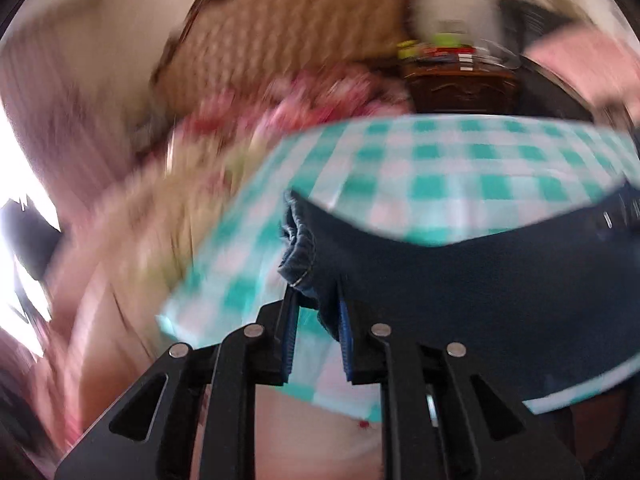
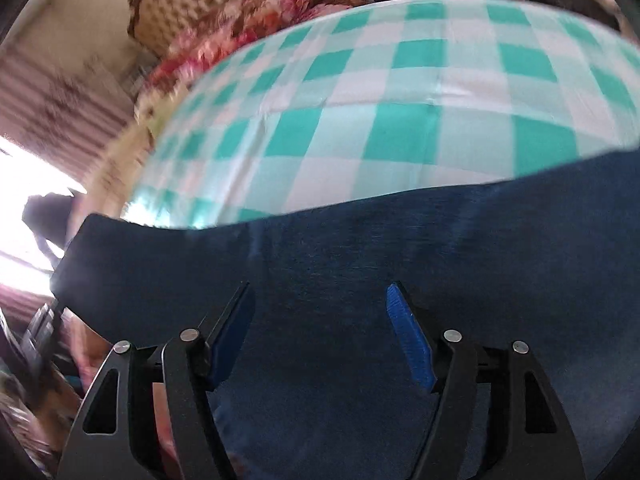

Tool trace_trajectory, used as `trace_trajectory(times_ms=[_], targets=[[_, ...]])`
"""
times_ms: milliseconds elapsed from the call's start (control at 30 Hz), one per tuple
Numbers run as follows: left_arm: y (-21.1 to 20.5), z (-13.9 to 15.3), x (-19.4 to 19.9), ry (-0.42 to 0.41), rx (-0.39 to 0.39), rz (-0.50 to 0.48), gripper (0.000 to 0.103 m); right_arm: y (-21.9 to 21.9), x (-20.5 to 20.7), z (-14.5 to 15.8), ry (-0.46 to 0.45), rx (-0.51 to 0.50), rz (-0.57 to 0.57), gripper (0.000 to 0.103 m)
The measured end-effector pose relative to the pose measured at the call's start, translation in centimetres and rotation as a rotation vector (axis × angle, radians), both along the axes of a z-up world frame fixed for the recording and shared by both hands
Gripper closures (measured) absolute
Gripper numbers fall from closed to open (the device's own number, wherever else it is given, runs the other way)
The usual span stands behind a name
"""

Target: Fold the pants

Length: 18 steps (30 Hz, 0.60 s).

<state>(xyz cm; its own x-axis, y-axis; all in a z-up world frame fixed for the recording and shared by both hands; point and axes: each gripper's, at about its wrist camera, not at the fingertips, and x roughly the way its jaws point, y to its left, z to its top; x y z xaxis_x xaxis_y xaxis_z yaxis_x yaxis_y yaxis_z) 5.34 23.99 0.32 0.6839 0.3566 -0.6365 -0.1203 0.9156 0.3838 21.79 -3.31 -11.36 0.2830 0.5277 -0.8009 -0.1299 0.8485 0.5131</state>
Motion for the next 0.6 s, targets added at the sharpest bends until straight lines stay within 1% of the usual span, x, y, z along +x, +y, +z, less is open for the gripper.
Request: trace_trajectory(times_ms=[33, 67, 100, 133, 167, 233, 267, 300, 333, 367, 400, 433, 467, 500, 533, 567, 600], targets=[[-3.2, 0.5, -0.1, -0.013, 0.068, -0.049, 0.085, -1.8, -0.1, 0.2, 0.015, 0.050, -0.028, 0.030], [-5.7, 0.7, -0.1, -0.022, 0.109, -0.090, 0.085, -3.2, -0.2, 0.3, 0.031, 0.096, -0.046, 0.030], [-9.0, 0.6, -0.4, -0.032, 0.156, -0.148, 0.085, -4.6, -0.4, 0.3, 0.046, 0.140, -0.067, 0.030], [-12.2, 0.2, -0.6, -0.040, 0.196, -0.203, 0.085, -6.6, -0.7, 0.3, 0.058, 0.181, -0.101, 0.030], [-16.1, -0.9, -1.1, -0.047, 0.245, -0.273, 0.085, -8.2, -1.0, 0.4, 0.060, 0.207, -0.130, 0.029], [-22.5, -4.2, -2.3, -0.049, 0.307, -0.407, 0.084, -10.9, -1.7, 0.3, 0.064, 0.245, -0.176, 0.029], [-25.9, -7.1, -3.1, -0.033, 0.343, -0.479, 0.080, -12.2, -2.1, 0.1, 0.067, 0.249, -0.198, 0.029], [-28.4, -9.9, -3.8, -0.016, 0.374, -0.525, 0.078, -12.7, -2.3, -0.1, 0.071, 0.247, -0.206, 0.029], [-29.4, -11.3, -4.2, -0.010, 0.381, -0.546, 0.076, -13.5, -2.7, -0.4, 0.079, 0.245, -0.217, 0.029], [-30.8, -13.4, -4.8, 0.005, 0.398, -0.570, 0.067, -13.9, -2.8, -0.5, 0.084, 0.242, -0.224, 0.029], [-31.2, -14.6, -5.3, 0.003, 0.427, -0.565, 0.061, -14.1, -3.1, -0.6, 0.085, 0.239, -0.225, 0.029], [-31.3, -15.1, -5.7, -0.014, 0.442, -0.548, 0.058, -14.0, -3.3, -0.5, 0.080, 0.231, -0.211, 0.029], [-31.0, -15.1, -5.8, -0.025, 0.424, -0.519, 0.054, -13.8, -3.4, -0.4, 0.073, 0.218, -0.197, 0.029], [-30.4, -14.9, -5.7, -0.028, 0.399, -0.489, 0.053, -13.6, -3.5, -0.5, 0.071, 0.211, -0.188, 0.029], [-30.1, -14.9, -5.5, -0.024, 0.384, -0.476, 0.052, -13.3, -3.4, -0.6, 0.073, 0.206, -0.172, 0.029], [-29.8, -15.1, -5.2, -0.003, 0.383, -0.471, 0.050, -13.0, -3.3, -0.8, 0.077, 0.204, -0.162, 0.029], [-29.6, -15.3, -5.0, 0.005, 0.389, -0.480, 0.051, -12.3, -3.3, -0.9, 0.084, 0.196, -0.150, 0.029]])
